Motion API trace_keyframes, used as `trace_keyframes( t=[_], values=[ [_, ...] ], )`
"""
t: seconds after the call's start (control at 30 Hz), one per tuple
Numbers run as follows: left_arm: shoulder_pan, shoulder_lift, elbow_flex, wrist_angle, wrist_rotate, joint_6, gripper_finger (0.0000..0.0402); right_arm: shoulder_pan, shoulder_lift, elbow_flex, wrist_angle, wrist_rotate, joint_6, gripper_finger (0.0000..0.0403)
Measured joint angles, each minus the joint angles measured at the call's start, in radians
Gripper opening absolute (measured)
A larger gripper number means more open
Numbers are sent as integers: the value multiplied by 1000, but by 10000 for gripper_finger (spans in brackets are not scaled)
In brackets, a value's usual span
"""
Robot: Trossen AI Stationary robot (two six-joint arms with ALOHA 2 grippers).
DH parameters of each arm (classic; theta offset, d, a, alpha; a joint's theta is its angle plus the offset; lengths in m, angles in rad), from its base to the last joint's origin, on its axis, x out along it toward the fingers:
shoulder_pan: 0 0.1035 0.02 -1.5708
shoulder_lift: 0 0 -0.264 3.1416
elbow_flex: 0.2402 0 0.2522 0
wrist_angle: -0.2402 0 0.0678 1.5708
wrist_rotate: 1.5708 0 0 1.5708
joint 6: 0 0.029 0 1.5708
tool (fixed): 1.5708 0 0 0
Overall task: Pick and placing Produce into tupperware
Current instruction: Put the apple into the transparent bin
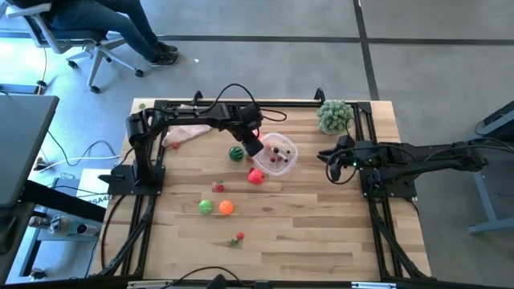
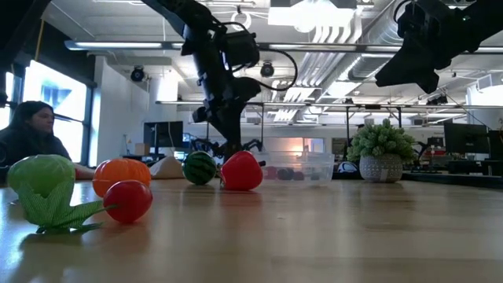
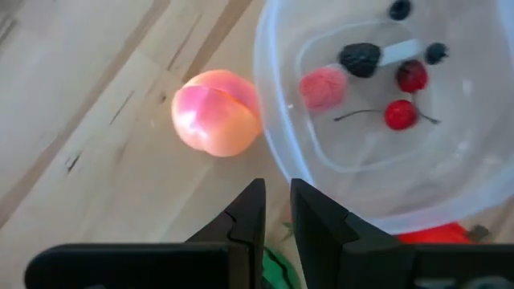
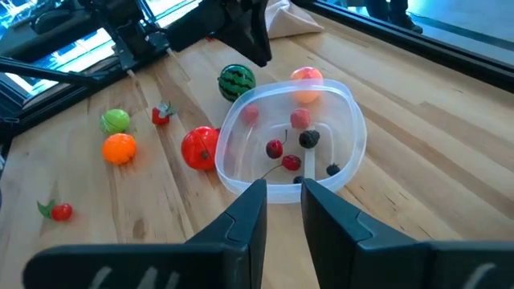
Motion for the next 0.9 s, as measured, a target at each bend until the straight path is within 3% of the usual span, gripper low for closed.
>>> trace_keyframes(
  t=[0.4, 0.9],
  values=[
    [-18, 44, -1, -11, 61, -4, 51, 0, 0, 0, -7, 7, 0, 70],
    [-96, 75, -1, -8, 67, -1, 51, 0, 0, 0, -16, 11, -5, 70]
  ],
)
